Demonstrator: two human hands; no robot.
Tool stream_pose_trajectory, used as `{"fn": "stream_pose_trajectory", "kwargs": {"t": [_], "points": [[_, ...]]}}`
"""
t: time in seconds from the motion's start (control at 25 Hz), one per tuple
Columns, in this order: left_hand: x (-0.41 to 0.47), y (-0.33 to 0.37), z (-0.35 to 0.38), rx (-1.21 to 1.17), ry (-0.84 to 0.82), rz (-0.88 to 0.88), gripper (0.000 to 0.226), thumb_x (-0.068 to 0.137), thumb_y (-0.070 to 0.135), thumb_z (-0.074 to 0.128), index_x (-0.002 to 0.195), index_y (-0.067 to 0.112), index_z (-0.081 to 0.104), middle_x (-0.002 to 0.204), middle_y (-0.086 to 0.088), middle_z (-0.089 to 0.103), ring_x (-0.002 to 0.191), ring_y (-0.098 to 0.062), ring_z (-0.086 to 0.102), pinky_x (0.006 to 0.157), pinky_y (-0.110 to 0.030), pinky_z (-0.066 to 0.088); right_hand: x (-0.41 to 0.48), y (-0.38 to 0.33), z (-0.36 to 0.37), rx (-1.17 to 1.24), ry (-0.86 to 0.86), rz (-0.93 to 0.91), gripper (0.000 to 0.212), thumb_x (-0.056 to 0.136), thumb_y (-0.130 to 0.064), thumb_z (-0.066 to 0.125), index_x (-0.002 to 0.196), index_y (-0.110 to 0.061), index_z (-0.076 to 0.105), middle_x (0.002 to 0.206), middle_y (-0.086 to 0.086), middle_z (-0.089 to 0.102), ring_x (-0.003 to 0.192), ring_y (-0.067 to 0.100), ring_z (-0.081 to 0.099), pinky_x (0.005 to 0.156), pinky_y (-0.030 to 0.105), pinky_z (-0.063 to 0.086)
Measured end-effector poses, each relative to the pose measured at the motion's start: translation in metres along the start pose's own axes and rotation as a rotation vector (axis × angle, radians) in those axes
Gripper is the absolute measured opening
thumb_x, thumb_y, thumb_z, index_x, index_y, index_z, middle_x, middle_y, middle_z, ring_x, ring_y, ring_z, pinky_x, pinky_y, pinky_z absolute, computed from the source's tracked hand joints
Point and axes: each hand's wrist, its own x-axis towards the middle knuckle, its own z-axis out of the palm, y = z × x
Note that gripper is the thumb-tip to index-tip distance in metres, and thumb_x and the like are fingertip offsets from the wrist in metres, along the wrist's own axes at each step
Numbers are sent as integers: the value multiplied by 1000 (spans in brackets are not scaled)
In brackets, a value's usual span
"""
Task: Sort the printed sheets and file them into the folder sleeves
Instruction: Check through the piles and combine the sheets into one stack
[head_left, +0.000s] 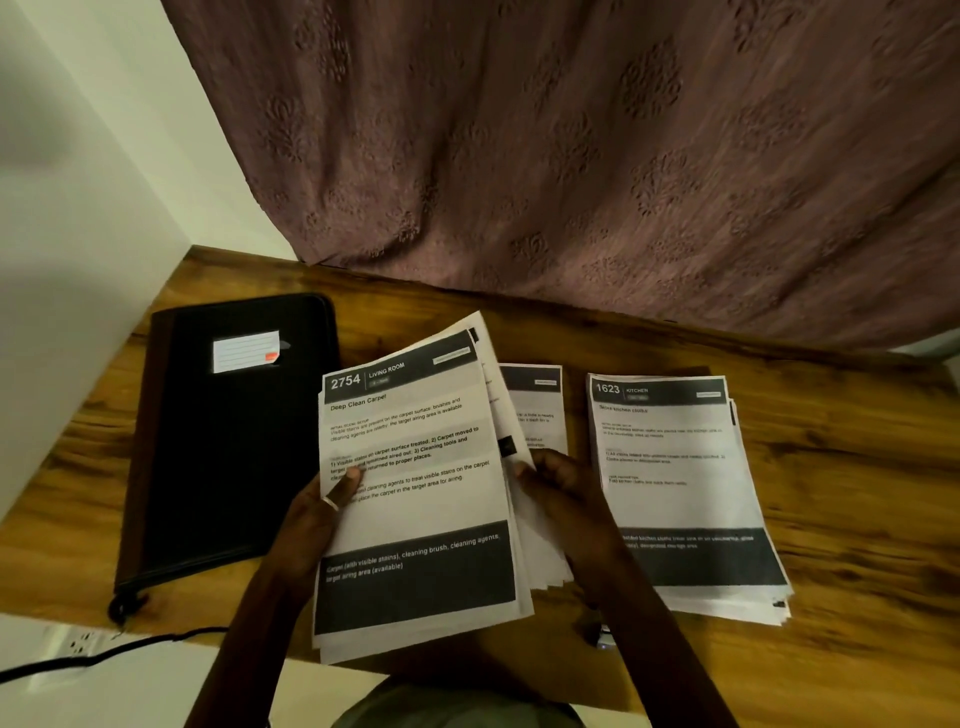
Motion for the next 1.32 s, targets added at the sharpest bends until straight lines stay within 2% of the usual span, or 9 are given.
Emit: {"fn": "stream_pose_trajectory", "kwargs": {"t": [0.08,0.16,0.28,0.36,0.52,0.64,0.88,1.12,1.32], "points": [[-3,0,-1,-6,12,-2,32,97,32,57,124,15,59,107,-18,74,89,-38,73,67,-44,63,2,4,2,8,20,-37,19,97,-31,56,112,-23,64,104,-13,68,95,6,63,71,16,52],[-6,0,-5,-25,28,-3,31,98,33,56,123,14,59,106,-19,74,87,-39,73,66,-44,63,10,9,-3,-90,180,-73,13,98,-29,56,109,-25,61,106,-8,69,94,11,67,68,16,54],[-12,-1,-13,-81,50,3,34,98,35,54,125,14,58,107,-21,72,82,-37,73,64,-45,63,31,36,-23,-765,451,-116,27,97,-35,58,116,-16,62,112,6,68,99,24,69,81,35,57],[-15,-1,-19,-126,68,5,37,97,36,54,127,13,57,110,-23,71,81,-35,73,65,-46,63,40,52,-27,-888,441,-39,45,95,-42,58,130,-14,52,121,11,61,107,28,65,82,38,56],[-17,-1,-28,-192,93,-19,50,92,39,57,133,11,53,117,-26,67,83,-36,72,66,-47,63,53,67,-19,-829,367,-14,78,86,-32,73,146,-7,31,135,18,46,121,35,53,91,43,53],[-20,0,-28,-202,106,-13,37,95,37,55,125,15,57,105,-21,72,73,-32,74,57,-43,62,60,66,-20,-717,363,51,83,81,-22,78,146,-7,29,137,17,45,123,36,53,96,47,51],[-17,-1,-31,-155,118,-13,42,95,40,57,127,14,57,109,-24,71,76,-36,73,62,-45,63,58,51,-35,-720,389,7,22,99,-20,55,117,-9,59,114,13,66,104,28,66,84,33,55],[-10,-2,-25,-122,124,-20,27,99,34,54,118,16,59,101,-21,73,69,-31,74,53,-39,61,49,18,-72,-684,472,-252,19,96,-13,58,114,-6,61,118,15,67,108,30,65,88,35,53],[-1,-6,-25,-8,127,-5,31,97,37,58,120,16,58,101,-19,74,80,-39,74,62,-44,62,32,-19,-107,-525,698,-379,20,98,-20,58,114,-10,63,118,11,67,106,25,64,91,37,52]]}}
